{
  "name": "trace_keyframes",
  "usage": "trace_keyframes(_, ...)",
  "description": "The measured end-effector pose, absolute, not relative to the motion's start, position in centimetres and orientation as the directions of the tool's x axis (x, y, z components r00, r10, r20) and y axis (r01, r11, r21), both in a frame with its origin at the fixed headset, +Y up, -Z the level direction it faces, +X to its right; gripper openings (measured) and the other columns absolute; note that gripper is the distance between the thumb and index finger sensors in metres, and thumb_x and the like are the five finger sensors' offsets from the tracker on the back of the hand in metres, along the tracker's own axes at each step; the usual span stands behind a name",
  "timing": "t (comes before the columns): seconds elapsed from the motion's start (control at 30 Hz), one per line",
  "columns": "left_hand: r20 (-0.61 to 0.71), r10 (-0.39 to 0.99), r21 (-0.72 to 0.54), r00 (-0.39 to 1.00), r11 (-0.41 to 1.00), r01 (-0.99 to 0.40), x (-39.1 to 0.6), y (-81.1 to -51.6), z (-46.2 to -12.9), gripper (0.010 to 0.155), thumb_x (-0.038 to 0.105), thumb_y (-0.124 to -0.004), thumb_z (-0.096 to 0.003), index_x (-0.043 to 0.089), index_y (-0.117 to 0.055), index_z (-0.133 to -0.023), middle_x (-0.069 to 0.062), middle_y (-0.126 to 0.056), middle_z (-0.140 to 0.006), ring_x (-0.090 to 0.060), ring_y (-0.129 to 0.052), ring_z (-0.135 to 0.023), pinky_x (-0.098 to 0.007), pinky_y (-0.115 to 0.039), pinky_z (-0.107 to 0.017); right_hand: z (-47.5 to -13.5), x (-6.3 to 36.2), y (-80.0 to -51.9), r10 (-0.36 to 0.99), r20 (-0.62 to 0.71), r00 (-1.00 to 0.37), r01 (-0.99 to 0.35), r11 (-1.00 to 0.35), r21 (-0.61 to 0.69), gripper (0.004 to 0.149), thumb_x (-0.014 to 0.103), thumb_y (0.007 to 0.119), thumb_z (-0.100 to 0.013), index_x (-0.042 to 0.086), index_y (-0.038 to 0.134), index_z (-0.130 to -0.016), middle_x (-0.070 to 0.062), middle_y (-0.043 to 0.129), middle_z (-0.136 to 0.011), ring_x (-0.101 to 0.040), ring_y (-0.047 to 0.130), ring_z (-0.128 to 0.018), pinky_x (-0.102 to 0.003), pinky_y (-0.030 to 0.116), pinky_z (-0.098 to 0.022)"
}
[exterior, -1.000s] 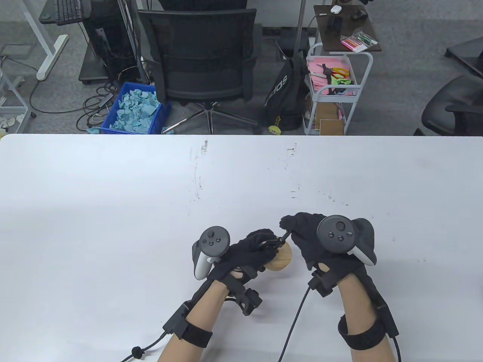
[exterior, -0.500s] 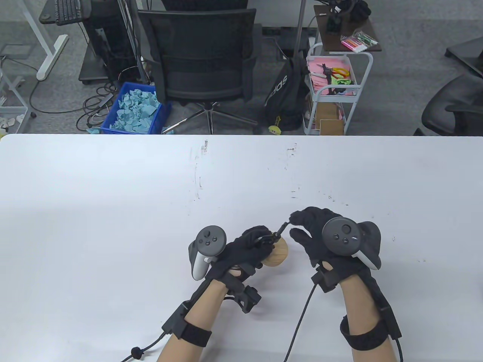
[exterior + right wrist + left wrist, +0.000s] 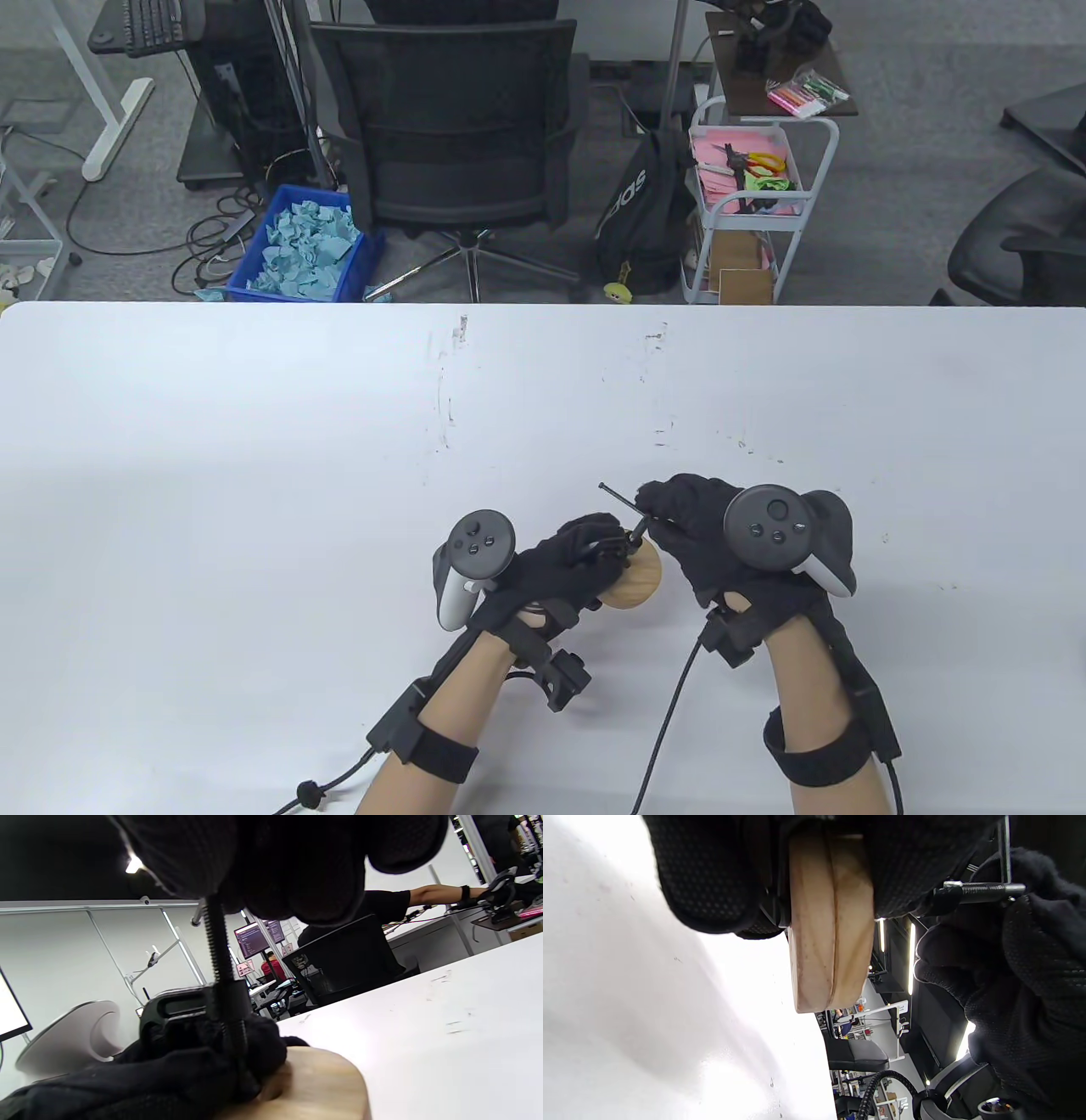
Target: Unscrew the clamp open
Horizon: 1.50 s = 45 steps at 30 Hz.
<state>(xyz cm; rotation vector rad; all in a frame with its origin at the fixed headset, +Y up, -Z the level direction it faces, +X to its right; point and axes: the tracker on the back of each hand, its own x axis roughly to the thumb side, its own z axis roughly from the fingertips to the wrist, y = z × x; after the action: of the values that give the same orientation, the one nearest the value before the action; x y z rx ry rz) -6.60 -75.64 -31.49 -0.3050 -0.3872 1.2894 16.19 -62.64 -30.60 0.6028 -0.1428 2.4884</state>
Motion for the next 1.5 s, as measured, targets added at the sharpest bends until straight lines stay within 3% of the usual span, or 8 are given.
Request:
trace_keyframes(0.3, 0.092, 0.969, -0.462, 0.227, 0.244, -0.853, -6.2, -75.9, -31.4, 0.043, 0.036, -0.085, -0.0511, 0.028, -0.077, -0.092, -0.01, -0.06, -0.111, -0.024, -0.102, -0.071, -0.022, -0.094, -0.053, -30.3, 15.5, -62.4, 0.506, 0.502, -0.701, -0.561, -0.827, 0.05, 0.035, 0.018, 0.074, -0.042, 0.032, 0.085, -0.073, -0.001, 0.074, -0.091, -0.03, 0.087, -0.072, -0.058, 0.062, -0.063)
trace_keyframes(0.47, 0.087, 0.969, -0.445, 0.229, 0.244, -0.862, -6.5, -75.9, -31.5, 0.043, 0.037, -0.085, -0.0513, 0.028, -0.077, -0.093, -0.01, -0.06, -0.111, -0.023, -0.103, -0.071, -0.021, -0.095, -0.053, -30.0, 15.8, -61.9, 0.522, 0.505, -0.688, -0.587, -0.809, 0.036, 0.039, 0.019, 0.073, -0.043, 0.034, 0.085, -0.077, -0.001, 0.073, -0.093, -0.032, 0.086, -0.076, -0.058, 0.061, -0.064)
trace_keyframes(0.63, 0.087, 0.967, -0.432, 0.238, 0.252, -0.866, -6.7, -76.0, -31.6, 0.043, 0.036, -0.084, -0.0517, 0.028, -0.077, -0.093, -0.01, -0.06, -0.111, -0.024, -0.102, -0.072, -0.022, -0.094, -0.053, -29.9, 17.1, -61.6, 0.507, 0.443, -0.74, -0.575, -0.817, -0.026, 0.058, 0.05, 0.078, -0.041, 0.025, 0.075, -0.092, -0.005, 0.074, -0.091, -0.034, 0.086, -0.07, -0.059, 0.061, -0.062)
trace_keyframes(0.77, 0.113, 0.955, -0.43, 0.274, 0.295, -0.853, -6.3, -75.8, -31.4, 0.043, 0.036, -0.084, -0.0517, 0.028, -0.077, -0.093, -0.01, -0.06, -0.111, -0.023, -0.102, -0.071, -0.021, -0.094, -0.053, -30.1, 16.8, -61.9, 0.454, 0.436, -0.777, -0.508, -0.861, -0.008, 0.059, 0.056, 0.076, -0.039, 0.025, 0.079, -0.089, -0.004, 0.079, -0.086, -0.033, 0.089, -0.065, -0.057, 0.064, -0.06)
trace_keyframes(1.07, 0.096, 0.969, -0.46, 0.227, 0.245, -0.854, -6.3, -76.0, -31.5, 0.043, 0.036, -0.085, -0.0512, 0.028, -0.077, -0.093, -0.01, -0.061, -0.111, -0.024, -0.102, -0.071, -0.022, -0.094, -0.053, -29.9, 15.9, -61.8, 0.43, 0.486, -0.76, -0.501, -0.865, -0.019, 0.046, 0.023, 0.079, -0.041, 0.027, 0.079, -0.087, -0.001, 0.08, -0.085, -0.03, 0.09, -0.069, -0.058, 0.063, -0.063)
trace_keyframes(1.2, 0.113, 0.966, -0.485, 0.232, 0.257, -0.836, -6.0, -75.9, -31.4, 0.043, 0.036, -0.085, -0.051, 0.028, -0.078, -0.092, -0.01, -0.061, -0.11, -0.024, -0.103, -0.071, -0.022, -0.094, -0.053, -29.8, 15.5, -61.8, 0.411, 0.503, -0.76, -0.497, -0.867, -0.044, 0.039, 0.016, 0.077, -0.041, 0.032, 0.082, -0.076, 0.004, 0.08, -0.083, -0.029, 0.087, -0.074, -0.059, 0.06, -0.065)
trace_keyframes(1.37, 0.095, 0.973, -0.478, 0.211, 0.23, -0.848, -6.1, -75.8, -31.4, 0.043, 0.036, -0.085, -0.0514, 0.028, -0.077, -0.093, -0.01, -0.061, -0.111, -0.024, -0.102, -0.071, -0.022, -0.094, -0.053, -29.8, 15.8, -61.8, 0.425, 0.503, -0.752, -0.529, -0.845, -0.077, 0.039, 0.017, 0.077, -0.041, 0.031, 0.082, -0.078, 0.003, 0.079, -0.085, -0.032, 0.084, -0.079, -0.059, 0.059, -0.066)
trace_keyframes(1.5, 0.096, 0.966, -0.43, 0.241, 0.259, -0.865, -6.7, -75.6, -31.5, 0.043, 0.037, -0.084, -0.052, 0.028, -0.077, -0.093, -0.01, -0.06, -0.111, -0.023, -0.102, -0.072, -0.021, -0.094, -0.053, -29.9, 16.7, -61.7, 0.438, 0.478, -0.762, -0.54, -0.837, -0.094, 0.045, 0.031, 0.081, -0.042, 0.028, 0.078, -0.087, 0.0, 0.076, -0.088, -0.034, 0.083, -0.079, -0.06, 0.058, -0.065)
